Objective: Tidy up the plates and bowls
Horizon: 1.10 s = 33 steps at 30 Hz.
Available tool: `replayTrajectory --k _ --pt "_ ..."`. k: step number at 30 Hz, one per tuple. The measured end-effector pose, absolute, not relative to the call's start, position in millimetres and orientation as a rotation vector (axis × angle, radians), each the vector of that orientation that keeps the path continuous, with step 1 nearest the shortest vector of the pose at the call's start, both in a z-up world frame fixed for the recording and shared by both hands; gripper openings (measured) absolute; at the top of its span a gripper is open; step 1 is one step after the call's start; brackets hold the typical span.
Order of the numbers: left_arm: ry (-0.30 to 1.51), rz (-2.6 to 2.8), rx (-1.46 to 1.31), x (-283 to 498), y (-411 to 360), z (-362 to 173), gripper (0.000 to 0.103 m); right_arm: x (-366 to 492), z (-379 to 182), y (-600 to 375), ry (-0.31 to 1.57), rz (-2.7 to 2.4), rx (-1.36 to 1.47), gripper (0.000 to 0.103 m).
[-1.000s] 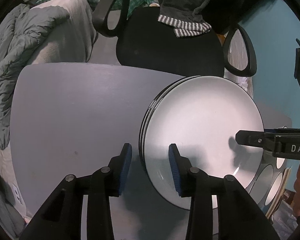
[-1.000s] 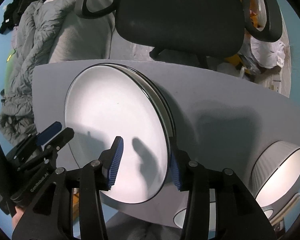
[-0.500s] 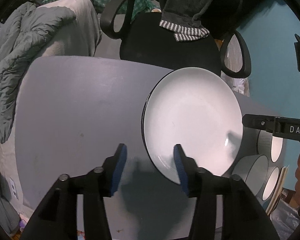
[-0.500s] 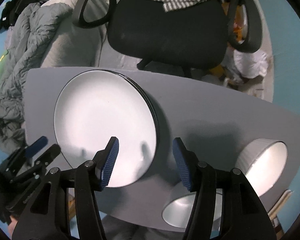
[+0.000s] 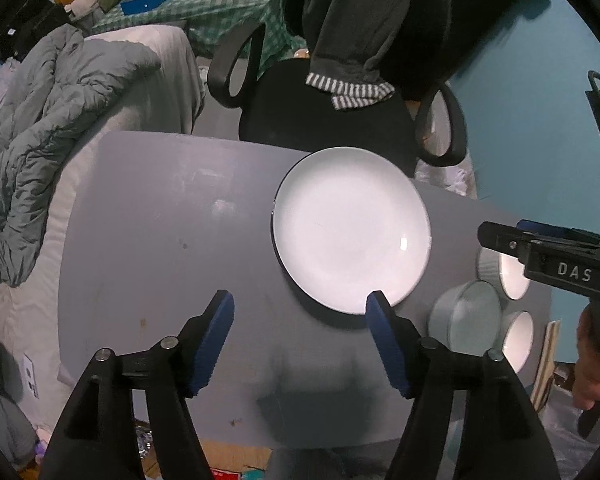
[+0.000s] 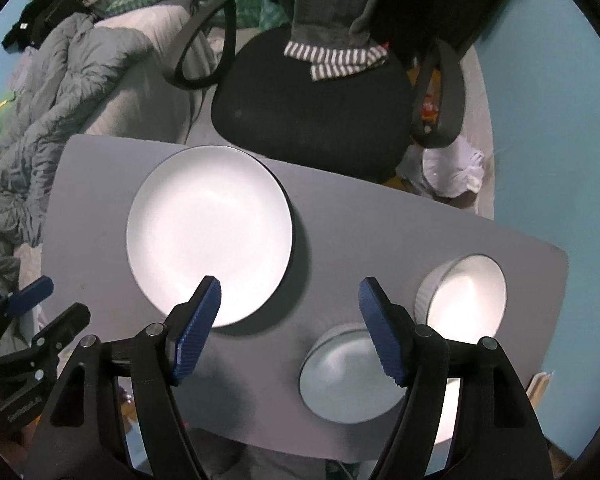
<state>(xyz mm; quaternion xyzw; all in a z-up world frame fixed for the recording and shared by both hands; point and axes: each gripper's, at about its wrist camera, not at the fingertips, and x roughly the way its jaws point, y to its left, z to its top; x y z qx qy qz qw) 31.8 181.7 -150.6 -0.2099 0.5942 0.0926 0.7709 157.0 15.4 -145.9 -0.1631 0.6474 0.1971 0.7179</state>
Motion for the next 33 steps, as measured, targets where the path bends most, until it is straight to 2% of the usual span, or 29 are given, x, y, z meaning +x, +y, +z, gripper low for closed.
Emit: replayTrajectory --k 4,33 --pt "1.253 0.177 -0.457 16 174 -133 0.076 140 -128 11 1.382 0.427 -0.35 0.071" --pt "1.161 -0.064 -0.264 -35 87 -62 0.076 36 -42 -92 1.219 0.233 -0.14 0.072"
